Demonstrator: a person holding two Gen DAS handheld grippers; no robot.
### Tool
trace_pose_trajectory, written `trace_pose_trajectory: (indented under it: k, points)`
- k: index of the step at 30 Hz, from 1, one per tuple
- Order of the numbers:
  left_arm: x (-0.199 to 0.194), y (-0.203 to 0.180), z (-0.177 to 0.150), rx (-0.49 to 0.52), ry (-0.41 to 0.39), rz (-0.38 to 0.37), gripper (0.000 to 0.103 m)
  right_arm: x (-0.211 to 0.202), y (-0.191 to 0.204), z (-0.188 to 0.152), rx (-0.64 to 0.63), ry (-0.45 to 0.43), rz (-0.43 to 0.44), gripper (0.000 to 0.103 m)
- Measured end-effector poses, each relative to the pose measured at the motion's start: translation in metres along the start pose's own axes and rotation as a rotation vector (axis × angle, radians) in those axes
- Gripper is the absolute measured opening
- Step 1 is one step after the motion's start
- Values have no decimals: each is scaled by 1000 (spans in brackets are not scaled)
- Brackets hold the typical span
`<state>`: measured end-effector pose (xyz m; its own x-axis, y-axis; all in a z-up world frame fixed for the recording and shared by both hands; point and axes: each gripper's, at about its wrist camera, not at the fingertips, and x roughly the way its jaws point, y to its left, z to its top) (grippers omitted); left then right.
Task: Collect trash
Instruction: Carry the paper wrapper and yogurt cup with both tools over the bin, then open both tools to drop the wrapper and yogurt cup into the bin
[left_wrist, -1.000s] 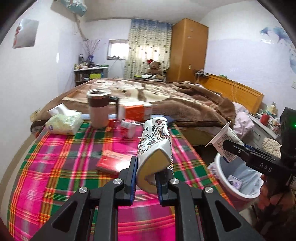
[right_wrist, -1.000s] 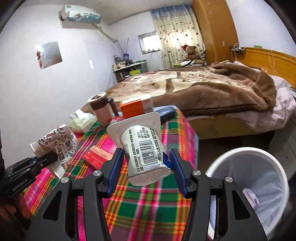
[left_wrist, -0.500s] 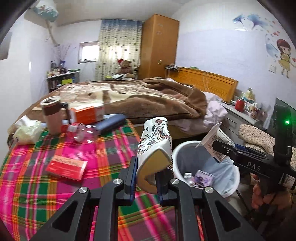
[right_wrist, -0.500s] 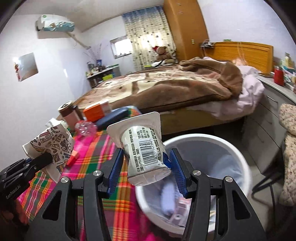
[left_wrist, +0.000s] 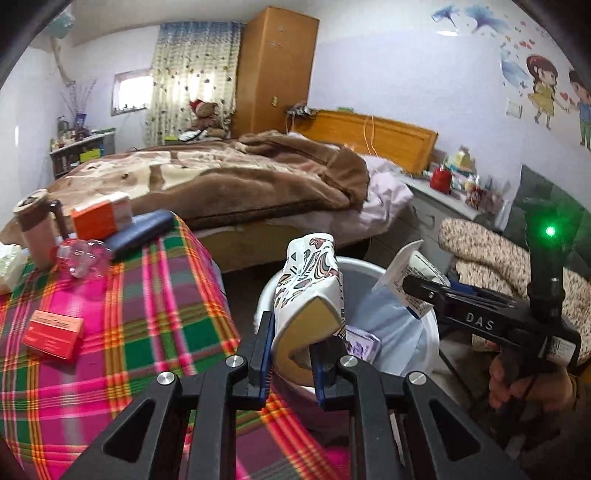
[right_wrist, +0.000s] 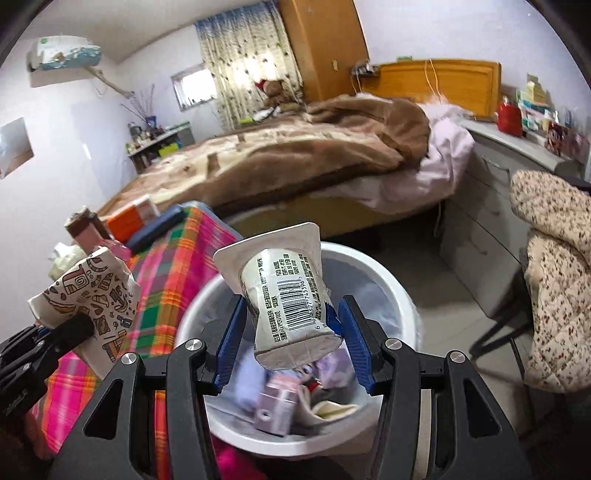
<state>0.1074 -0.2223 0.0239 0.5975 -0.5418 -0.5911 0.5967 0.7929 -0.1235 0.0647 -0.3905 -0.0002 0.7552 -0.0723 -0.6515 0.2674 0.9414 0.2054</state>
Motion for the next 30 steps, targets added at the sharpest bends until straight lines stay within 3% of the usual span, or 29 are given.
trace_pose_trajectory:
  k: [18,20,22,23,25,30]
  points:
    - [51,-45,-7,49,71,-22,19,17,-35,1,-2,62,-44,54]
    - [52,-46,-7,42,74,-18,27,19,-35,2,-6,68,-43,54]
    - [53,-44,-8,32,79,-29,50,19,-35,2,-8,69,-47,54]
    - [52,-43,-8,25,74,-36,54,18,-35,1,-10,67,-49,55]
    - [49,-41,-7,17,65,-42,55,17,-36,1,-5,64,-51,62]
    - [42,-35,-5,-1,51,-38,56,13,-36,3,10,49,-36,63]
